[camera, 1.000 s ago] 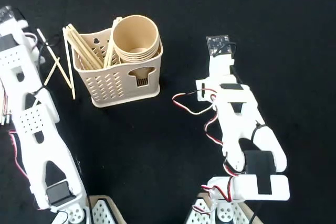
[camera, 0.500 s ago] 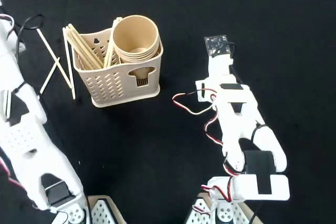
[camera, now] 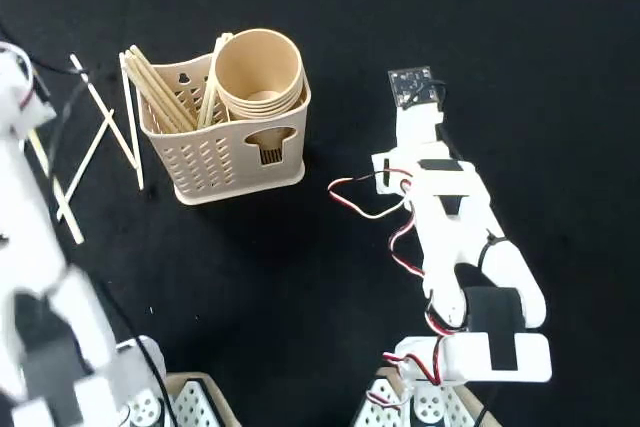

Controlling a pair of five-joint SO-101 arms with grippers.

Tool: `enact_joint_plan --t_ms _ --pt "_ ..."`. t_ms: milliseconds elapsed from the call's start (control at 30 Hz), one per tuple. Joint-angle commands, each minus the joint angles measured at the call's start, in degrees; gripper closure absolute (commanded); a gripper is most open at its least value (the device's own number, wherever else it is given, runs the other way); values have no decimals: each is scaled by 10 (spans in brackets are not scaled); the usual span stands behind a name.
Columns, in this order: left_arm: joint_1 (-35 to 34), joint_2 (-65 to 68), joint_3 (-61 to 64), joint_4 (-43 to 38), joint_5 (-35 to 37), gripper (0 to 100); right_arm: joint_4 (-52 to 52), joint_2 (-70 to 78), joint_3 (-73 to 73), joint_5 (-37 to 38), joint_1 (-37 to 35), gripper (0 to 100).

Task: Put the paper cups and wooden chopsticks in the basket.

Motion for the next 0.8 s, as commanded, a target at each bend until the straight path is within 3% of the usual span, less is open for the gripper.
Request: enact_joint_plan --t_ms 0,200,400,533,767 --pt "7 -251 183 -152 25 970 3 -2 -29 4 -9 987" --pt "15 -544 487 -460 81 970 3 -2 -29 4 -18 987" --pt "102 -760 752 -746 119 972 2 -2 -29 4 -18 987" --pt "154 -782 821 -799 118 972 2 -2 -29 4 -18 987" --pt "159 -687 834 -869 123 972 2 -2 -29 4 -18 987"
